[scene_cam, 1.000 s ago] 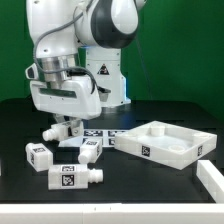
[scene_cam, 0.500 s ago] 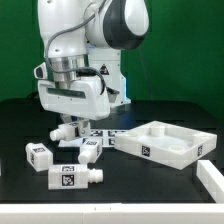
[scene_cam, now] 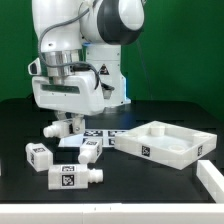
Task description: Assemble square table
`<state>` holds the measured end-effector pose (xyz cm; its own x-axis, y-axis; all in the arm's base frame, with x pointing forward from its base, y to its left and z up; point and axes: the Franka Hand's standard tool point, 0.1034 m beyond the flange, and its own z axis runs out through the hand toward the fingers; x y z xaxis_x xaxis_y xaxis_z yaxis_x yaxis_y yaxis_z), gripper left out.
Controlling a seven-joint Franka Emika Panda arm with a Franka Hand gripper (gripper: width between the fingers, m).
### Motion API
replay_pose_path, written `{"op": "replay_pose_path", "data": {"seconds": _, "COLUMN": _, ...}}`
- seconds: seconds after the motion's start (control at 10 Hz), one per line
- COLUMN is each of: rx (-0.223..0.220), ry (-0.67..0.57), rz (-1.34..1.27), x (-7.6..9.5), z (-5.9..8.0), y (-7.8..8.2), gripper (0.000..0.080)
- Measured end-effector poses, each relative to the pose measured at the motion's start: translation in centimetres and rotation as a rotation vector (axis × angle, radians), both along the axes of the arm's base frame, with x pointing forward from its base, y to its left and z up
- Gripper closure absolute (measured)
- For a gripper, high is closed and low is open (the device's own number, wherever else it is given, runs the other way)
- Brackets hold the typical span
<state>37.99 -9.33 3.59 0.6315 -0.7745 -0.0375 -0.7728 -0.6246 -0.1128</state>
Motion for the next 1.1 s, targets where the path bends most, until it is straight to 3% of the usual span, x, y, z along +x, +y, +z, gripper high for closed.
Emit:
{"op": "replay_pose_path", "data": {"seconds": 0.3, "rx": 0.0, "ry": 0.0, "rz": 0.0, "x": 0.0, "z": 0.0, "y": 0.1, "gripper": 0.0535}}
{"op": "replay_pose_path", "data": {"seconds": 0.4, "rx": 0.0, "ry": 0.0, "rz": 0.0, "x": 0.0, "z": 0.0, "y": 0.1, "gripper": 0.0441}}
{"op": "replay_pose_path", "data": {"seconds": 0.5, "rx": 0.0, "ry": 0.0, "rz": 0.0, "x": 0.0, "z": 0.0, "y": 0.1, "gripper": 0.0258}}
{"op": "replay_pose_path", "data": {"seconds": 0.6, "rx": 0.0, "ry": 0.0, "rz": 0.0, "x": 0.0, "z": 0.0, "y": 0.1, "gripper": 0.0184}}
{"op": "replay_pose_path", "data": {"seconds": 0.9, "rx": 0.0, "ry": 0.0, "rz": 0.0, "x": 0.0, "z": 0.0, "y": 0.1, "gripper": 0.0151}}
{"op": "replay_pose_path", "data": {"seconds": 1.0, "rx": 0.029, "ry": 0.018, "rz": 0.015, "x": 0.7, "z": -0.1, "y": 0.3, "gripper": 0.0151}}
{"op": "replay_pose_path", "data": {"seconds": 1.1, "rx": 0.07, "ry": 0.032, "rz": 0.035, "x": 2.7, "z": 1.1, "y": 0.9, "gripper": 0.015}}
